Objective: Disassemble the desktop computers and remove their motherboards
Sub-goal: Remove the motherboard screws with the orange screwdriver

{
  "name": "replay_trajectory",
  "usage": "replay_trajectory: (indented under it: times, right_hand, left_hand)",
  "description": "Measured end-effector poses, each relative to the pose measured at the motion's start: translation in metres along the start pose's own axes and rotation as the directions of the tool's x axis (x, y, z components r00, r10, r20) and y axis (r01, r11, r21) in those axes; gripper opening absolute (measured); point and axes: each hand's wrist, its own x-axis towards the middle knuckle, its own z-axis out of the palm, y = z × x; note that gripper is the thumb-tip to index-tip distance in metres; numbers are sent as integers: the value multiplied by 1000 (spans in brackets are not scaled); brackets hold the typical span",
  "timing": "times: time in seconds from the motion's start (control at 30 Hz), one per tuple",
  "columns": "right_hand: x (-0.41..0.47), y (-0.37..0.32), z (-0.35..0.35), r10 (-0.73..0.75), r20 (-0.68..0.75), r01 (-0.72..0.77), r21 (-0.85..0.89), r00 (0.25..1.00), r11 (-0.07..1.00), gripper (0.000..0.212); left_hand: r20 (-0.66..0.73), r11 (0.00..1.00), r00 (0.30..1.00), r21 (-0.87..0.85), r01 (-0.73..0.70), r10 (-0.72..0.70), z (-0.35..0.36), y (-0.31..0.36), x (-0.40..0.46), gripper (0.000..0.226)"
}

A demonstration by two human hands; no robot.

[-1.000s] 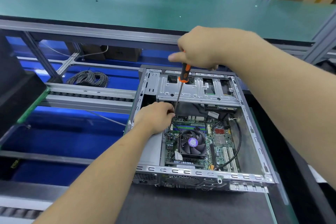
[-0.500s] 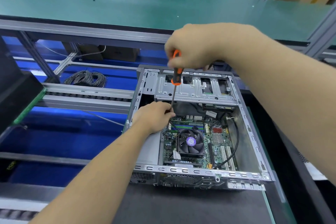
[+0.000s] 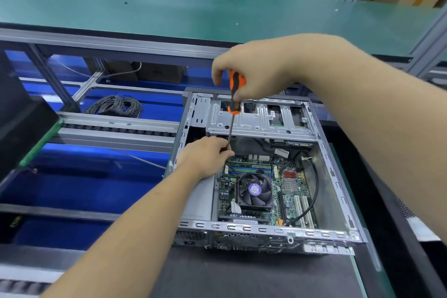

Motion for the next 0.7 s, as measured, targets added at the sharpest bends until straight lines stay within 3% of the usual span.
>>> replay_trajectory:
  times: [0.07,0.17,0.3,0.53,0.7]
  right_hand:
    - [-1,1,-1,50,-17,-50,15,999,999,40]
    - [2,3,4,-10,-122,9,-11,993,1000,22]
    - [-2,1,7,-5,-119,16,88,993,996,26]
    - [-7,9,10,-1,-174,17,90,985,996,17]
    - [-12,18,7,34,-192,-3,160,981,987,15]
  left_hand:
    - [3,1000,1000,7,-8,8,0,-1,0,22]
    - [-2,1000,1000,1,-3,3,1,-2,1,22]
    - [-8,1000,1000,-13,7,-8,1,-2,0,21]
    - [33,998,999,41,40,-41,0,1,0,13]
    - [50,997,997,64,50,-54,-2,3,-1,26]
